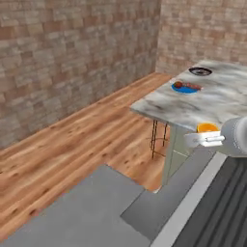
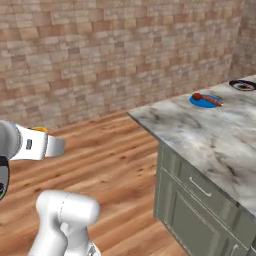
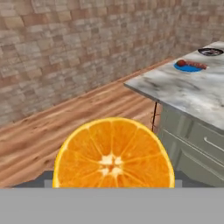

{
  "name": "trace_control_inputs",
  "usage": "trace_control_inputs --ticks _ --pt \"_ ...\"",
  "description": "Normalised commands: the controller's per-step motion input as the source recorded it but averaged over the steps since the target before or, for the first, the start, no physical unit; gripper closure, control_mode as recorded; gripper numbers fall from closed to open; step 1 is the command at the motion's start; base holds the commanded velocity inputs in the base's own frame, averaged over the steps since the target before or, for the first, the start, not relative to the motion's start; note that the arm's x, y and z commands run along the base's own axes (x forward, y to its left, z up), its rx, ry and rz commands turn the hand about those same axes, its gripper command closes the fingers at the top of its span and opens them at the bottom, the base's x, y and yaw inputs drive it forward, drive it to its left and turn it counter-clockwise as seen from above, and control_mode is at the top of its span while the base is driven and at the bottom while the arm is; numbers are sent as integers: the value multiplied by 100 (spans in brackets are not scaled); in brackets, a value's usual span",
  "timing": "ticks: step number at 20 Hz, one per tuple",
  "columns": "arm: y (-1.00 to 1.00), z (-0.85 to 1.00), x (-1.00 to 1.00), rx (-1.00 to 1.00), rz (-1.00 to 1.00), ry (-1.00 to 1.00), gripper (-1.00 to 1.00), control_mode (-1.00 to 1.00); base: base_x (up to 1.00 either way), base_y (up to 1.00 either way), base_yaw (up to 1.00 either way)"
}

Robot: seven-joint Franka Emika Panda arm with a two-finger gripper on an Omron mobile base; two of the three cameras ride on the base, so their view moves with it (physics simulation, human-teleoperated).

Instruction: Pick up the mango and orange from the fridge and place one fruit on each plate on the dining counter.

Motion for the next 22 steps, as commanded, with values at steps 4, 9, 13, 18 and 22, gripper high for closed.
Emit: trace_control_inputs --ticks 4,9,13,18,22 --pt "0 0 0 0 0 0 100 100 100 62 -53" --pt "0 0 0 0 0 0 100 100 100 79 -47" --pt "0 0 0 0 0 0 100 100 100 65 -41" --pt "0 0 0 0 0 0 100 100 100 -38 -5" --pt "0 0 0 0 0 0 100 100 100 -16 0"
